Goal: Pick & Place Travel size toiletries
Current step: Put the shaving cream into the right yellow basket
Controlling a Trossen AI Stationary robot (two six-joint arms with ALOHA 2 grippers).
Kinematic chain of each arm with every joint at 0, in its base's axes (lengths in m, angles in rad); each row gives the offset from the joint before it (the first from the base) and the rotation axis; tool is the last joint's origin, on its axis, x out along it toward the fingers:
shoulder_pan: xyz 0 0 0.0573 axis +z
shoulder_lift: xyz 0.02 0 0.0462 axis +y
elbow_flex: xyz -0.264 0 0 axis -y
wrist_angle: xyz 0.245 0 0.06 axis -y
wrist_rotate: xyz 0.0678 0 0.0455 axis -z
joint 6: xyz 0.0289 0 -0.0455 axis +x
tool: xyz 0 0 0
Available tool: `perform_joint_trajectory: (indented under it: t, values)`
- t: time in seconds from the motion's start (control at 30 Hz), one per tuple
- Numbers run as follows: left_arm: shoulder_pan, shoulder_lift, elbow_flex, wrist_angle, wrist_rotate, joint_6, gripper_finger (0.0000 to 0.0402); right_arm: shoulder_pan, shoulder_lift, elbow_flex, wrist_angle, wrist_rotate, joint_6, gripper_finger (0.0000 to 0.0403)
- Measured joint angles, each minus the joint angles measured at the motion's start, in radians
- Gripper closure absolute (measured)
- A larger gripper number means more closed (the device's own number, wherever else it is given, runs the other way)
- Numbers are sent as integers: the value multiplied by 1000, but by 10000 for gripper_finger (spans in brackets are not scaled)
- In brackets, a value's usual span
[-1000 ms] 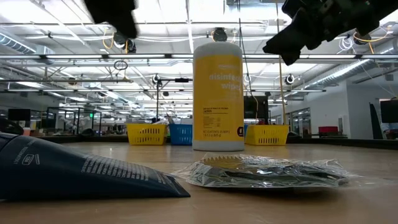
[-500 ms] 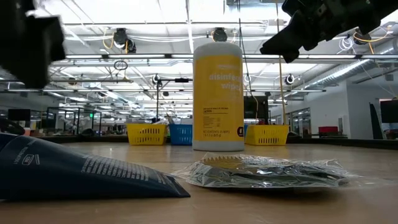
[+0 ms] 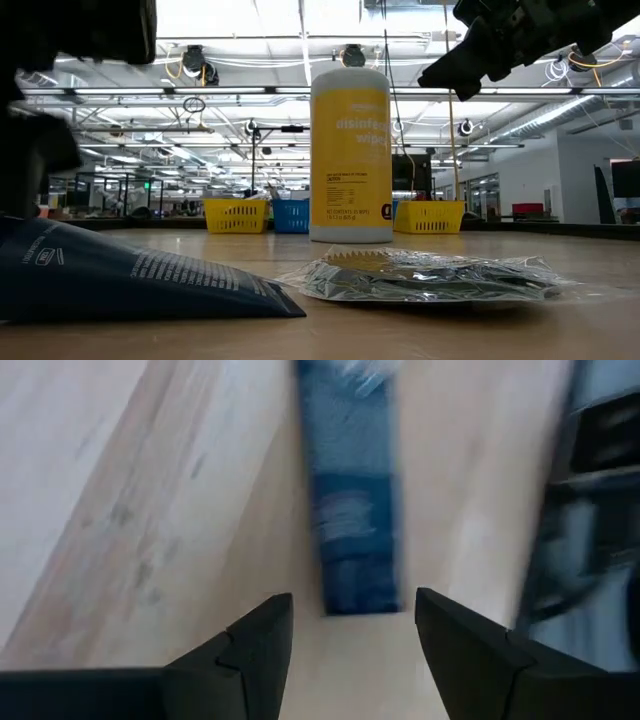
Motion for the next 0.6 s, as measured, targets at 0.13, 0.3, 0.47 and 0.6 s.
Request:
perform_joint_trajectory:
  t: [0.13,0.3,0.47,0.6]
  values:
    - [11,43,3,16,39,2,190,0,0,0,-1,0,0,316]
    - [28,58,4,55,50,26,190,0,0,0,-1,0,0,316]
    - [30,61,3,41,45,58,190,0,0,0,-1,0,0,316]
    - [25,66,6,-4,68,11,190,0,0,0,-1,0,-4,316]
